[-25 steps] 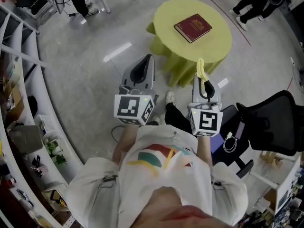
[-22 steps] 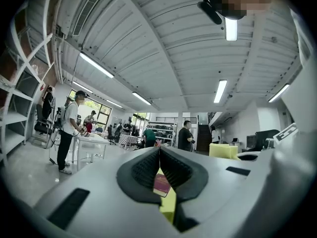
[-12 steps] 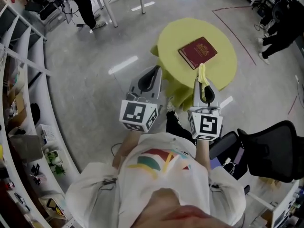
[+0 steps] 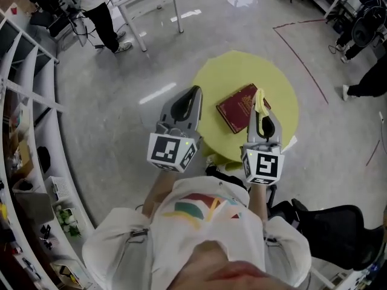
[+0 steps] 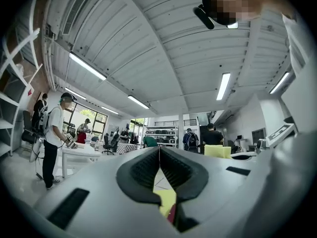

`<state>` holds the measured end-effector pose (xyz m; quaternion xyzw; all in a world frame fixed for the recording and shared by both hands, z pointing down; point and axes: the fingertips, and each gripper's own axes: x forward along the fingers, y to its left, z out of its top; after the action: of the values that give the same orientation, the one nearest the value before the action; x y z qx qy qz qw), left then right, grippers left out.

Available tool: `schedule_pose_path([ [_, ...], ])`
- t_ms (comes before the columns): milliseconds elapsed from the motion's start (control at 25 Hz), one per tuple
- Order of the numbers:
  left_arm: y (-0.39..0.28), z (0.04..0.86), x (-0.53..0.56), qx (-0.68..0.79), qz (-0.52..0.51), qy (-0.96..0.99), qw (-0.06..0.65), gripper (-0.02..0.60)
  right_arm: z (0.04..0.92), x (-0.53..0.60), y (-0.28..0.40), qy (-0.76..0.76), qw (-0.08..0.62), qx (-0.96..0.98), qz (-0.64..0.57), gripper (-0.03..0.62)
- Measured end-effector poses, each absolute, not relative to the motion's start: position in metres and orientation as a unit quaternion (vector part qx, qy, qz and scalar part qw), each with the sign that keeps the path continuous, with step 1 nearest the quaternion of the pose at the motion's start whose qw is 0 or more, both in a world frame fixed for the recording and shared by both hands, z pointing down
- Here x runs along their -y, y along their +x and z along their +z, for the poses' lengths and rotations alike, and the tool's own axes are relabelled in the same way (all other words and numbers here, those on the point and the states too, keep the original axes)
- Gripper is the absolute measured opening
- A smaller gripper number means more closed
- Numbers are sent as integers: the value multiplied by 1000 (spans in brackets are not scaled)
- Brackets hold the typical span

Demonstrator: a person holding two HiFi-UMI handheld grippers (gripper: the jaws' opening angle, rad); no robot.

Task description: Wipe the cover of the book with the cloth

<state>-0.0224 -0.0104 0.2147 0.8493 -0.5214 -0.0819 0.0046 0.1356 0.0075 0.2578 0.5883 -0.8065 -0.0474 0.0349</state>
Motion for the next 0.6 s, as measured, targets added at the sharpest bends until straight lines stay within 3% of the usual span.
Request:
schedule_pose_path([
  [200, 0, 214, 77, 522, -75, 850, -3, 17, 258, 59, 159, 587, 41, 808, -38, 32],
  [600, 6, 225, 137, 512, -61, 855, 46, 17, 256, 120, 152, 578, 52, 813, -31, 31],
])
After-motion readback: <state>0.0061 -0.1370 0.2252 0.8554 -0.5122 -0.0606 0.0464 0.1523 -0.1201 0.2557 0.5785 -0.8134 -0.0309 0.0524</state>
